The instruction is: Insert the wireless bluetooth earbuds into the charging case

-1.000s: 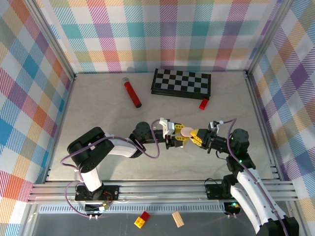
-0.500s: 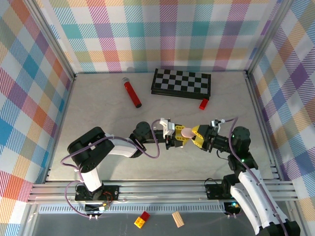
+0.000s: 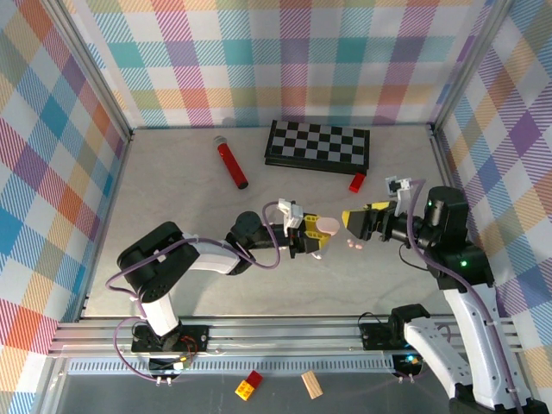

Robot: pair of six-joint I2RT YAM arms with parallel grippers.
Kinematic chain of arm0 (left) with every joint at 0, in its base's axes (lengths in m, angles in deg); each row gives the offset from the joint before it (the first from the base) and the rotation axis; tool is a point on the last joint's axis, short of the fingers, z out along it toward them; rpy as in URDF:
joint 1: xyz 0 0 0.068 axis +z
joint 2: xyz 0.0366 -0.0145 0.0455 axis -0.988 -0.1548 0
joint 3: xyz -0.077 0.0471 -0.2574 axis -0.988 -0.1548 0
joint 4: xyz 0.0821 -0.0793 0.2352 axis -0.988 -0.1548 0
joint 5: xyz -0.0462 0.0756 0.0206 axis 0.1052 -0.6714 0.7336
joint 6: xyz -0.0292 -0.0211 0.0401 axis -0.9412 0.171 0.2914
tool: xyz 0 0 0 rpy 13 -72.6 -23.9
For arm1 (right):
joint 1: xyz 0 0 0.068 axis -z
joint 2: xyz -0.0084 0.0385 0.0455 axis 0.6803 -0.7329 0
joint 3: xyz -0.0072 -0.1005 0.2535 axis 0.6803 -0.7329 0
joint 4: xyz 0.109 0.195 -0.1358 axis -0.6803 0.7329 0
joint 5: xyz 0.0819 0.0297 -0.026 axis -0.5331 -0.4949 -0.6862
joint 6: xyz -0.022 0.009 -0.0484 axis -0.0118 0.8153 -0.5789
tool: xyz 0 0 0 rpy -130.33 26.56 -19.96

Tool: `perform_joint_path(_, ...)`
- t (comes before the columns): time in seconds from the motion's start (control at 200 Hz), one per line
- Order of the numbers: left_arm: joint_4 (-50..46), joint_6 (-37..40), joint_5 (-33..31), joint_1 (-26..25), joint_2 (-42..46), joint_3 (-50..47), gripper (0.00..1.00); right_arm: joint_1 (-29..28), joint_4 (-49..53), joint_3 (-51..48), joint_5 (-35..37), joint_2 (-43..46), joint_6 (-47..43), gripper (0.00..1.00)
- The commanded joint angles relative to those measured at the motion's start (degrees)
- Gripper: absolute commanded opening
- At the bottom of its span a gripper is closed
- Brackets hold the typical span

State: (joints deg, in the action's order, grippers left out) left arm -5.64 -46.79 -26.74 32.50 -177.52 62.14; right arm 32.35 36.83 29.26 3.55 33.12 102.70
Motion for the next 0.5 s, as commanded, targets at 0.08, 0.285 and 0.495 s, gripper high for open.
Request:
perform_joint_path(0.08,1.41,-5.57,0.86,0.35,2.73,0.15,0.34,-1.85,0.83,-0.04,-1.03,0.3,-20.36,0.96)
perform_joint_path(0.285,1.42,-7.5,2.21,0.28,3.53,-0.02,0.34,-9.02,-0.83,-0.19,4.01,-2.71,-27.01,0.96)
perform_joint_path(0.495,1.45,-7.49,2.01,0.3,3.85,0.16,0.34,-14.17,-2.63,-0.98,10.45,-7.45,-28.12,0.97)
